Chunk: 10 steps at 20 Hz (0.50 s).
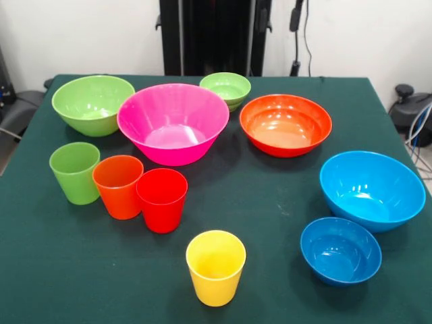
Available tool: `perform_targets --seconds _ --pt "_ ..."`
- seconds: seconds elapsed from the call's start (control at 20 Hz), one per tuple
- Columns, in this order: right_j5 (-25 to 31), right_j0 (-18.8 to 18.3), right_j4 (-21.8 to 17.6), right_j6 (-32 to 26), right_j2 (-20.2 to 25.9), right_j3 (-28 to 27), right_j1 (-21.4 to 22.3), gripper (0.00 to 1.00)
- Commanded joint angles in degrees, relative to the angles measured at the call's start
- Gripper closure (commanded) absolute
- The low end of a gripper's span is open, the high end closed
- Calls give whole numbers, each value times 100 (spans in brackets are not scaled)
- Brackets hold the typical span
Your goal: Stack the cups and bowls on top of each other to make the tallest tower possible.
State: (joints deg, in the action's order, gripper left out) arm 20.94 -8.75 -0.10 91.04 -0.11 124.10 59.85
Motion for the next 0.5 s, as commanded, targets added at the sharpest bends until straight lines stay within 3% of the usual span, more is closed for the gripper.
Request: perform_targets --seconds 0.05,0.5 --pt "-229 -137 -585 258 234 -568 -750 0" --pt "51 -190 -702 164 272 -1760 -1543 0"
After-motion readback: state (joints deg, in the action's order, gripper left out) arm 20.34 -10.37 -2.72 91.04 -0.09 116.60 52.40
